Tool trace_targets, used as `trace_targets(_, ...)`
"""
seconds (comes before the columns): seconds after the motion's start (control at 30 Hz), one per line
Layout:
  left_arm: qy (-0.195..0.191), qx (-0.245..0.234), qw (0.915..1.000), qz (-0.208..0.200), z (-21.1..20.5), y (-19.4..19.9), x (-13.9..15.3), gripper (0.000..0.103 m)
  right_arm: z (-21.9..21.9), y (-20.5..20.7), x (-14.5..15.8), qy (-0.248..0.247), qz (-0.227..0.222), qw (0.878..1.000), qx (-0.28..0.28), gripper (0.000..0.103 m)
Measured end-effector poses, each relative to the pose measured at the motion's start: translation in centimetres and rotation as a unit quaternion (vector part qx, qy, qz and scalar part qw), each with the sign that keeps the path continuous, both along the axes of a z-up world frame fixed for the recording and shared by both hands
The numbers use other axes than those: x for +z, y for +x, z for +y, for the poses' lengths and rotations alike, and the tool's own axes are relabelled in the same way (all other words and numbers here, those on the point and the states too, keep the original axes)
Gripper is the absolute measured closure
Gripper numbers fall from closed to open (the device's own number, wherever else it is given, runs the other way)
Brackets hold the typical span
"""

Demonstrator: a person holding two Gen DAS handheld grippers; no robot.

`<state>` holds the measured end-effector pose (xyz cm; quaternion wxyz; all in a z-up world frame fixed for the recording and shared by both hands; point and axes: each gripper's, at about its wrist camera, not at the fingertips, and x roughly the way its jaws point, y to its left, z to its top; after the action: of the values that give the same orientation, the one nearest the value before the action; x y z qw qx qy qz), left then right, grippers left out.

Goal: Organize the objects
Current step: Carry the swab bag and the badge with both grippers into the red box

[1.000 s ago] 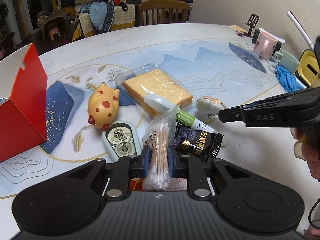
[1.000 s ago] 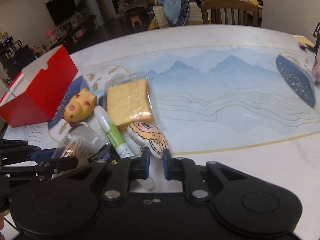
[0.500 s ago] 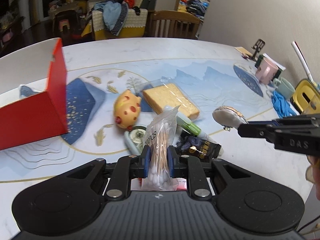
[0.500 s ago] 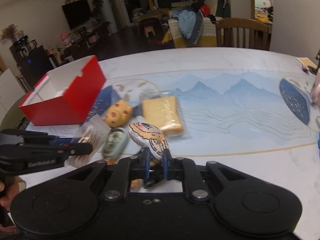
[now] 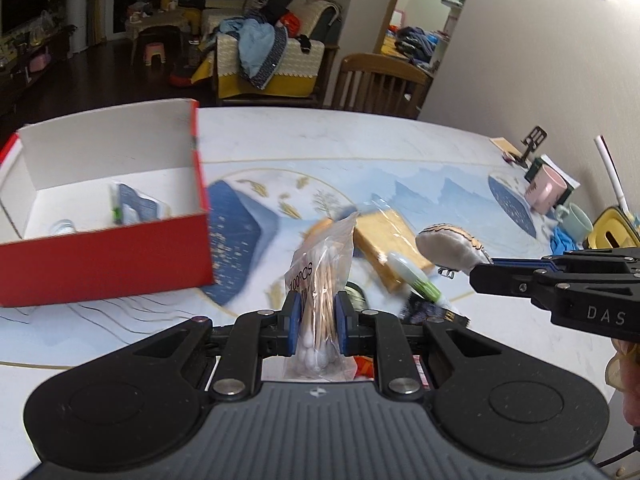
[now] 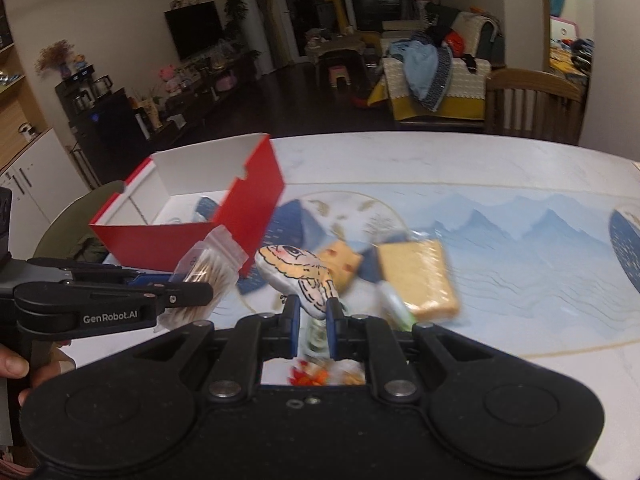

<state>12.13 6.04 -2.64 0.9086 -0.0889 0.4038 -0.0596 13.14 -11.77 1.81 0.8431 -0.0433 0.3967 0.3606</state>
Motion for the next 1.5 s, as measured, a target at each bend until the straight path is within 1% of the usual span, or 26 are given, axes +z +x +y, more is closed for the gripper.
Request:
trace_targets(0.13,0.000,0.013,0.9999,-0.005,2.6,-0.2,0.7,0.086,2.9,-0.6,0.9,0.003,-0.008,1.000,0.020,0.090)
trace_targets(0.27,0.011,0.020,0.9996,-0.013,5.1,-0.4,1.3,0.086,5.7,-1.0,1.7,0.006,-0.018,0.999,0.035,0.090)
trace_targets(0.37,0.012,0.025,0.9995,-0.017,7.0,-0.5,1.6,0.086,7.8,-1.2,2.3,0.007,-0.024,0.999,0.045,0.090)
trace_targets(0.6,0.020,0.035,0.9989,-0.023,11.3,-0.1,1.8,0.086,12.9,-1.0,2.5,-0.002,-0.032,0.998,0.061,0.090)
trace_targets(0.93,0.041,0.055,0.9973,-0.028,17.7,1.8,1.8,0.086,19.8,-0.6,1.5,-0.023,-0.023,0.996,0.080,0.090)
trace_targets(1.2,0.057,0.059,0.9966,-0.002,22.2,5.1,1.0,0.086,24.5,-0.2,0.4,-0.039,-0.016,0.994,0.098,0.090)
trace_targets(1.33,0.077,0.053,0.9956,0.005,23.6,7.0,0.4,0.086,26.3,0.5,-0.6,-0.053,-0.008,0.994,0.095,0.090)
trace_targets(1.5,0.107,0.039,0.9933,0.015,23.9,9.4,-0.8,0.086,28.1,1.8,-2.1,-0.070,0.000,0.994,0.088,0.090)
